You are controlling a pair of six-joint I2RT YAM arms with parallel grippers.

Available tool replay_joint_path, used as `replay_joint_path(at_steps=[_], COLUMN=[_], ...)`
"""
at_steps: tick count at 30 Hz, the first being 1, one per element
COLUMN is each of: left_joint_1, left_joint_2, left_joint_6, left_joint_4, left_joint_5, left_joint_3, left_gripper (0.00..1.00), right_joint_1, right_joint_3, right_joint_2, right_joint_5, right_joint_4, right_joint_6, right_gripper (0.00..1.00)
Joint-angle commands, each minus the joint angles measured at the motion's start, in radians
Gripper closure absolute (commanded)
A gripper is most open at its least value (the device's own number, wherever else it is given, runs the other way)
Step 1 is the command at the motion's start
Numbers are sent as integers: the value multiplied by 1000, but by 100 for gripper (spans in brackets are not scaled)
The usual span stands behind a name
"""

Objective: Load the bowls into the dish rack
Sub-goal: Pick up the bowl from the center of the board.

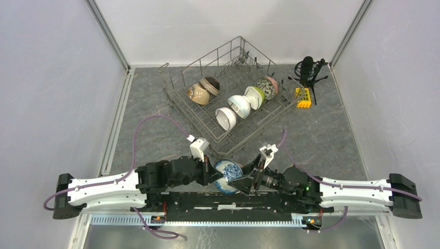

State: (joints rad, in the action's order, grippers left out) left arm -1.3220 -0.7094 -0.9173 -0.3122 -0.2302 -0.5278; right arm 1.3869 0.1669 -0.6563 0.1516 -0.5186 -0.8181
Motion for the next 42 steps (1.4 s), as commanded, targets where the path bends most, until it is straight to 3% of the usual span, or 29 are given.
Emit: replay_joint_path(at_steps=[1, 7, 8, 10, 11, 12, 15, 22, 33, 35, 42], left_joint_1=[-3, -3, -2, -3, -3, -3, -3, -3, -2, -4, -3], left_joint_2=[-9, -12, -12, -9, -9, -9, -12, 5, 38, 52, 122], left_joint_6=[31, 35, 36, 35, 35, 34, 31, 13, 11, 11, 27], left_joint_4=[64, 57, 54, 51, 50, 52, 55, 37, 15, 3, -69], left_joint_5=[28, 28, 27, 25, 25, 25, 23, -1, -27, -37, -83], left_joint_3=[-60, -64, -66, -66, -65, -64, -66, -60, -66, -70, -105], left_gripper=[98, 98, 98, 98, 98, 98, 97, 50, 32, 24, 11], right_joint_1=[8, 9, 8, 8, 8, 8, 8, 8, 9, 8, 8], right_joint_3=[64, 66, 65, 65, 65, 65, 64, 58, 90, 98, 175], right_joint_2=[7, 10, 10, 12, 13, 15, 19, 65, 96, 99, 114], right_joint_5=[-78, -75, -76, -72, -59, -47, -36, 3, 63, 92, 164], right_joint_4=[-136, -139, -140, -143, -135, -126, -127, -112, -11, 35, 194], right_joint_6=[28, 33, 35, 40, 37, 33, 35, 43, 72, 77, 128], right_gripper=[21, 23, 28, 62, 94, 100, 100, 100, 100, 100, 100])
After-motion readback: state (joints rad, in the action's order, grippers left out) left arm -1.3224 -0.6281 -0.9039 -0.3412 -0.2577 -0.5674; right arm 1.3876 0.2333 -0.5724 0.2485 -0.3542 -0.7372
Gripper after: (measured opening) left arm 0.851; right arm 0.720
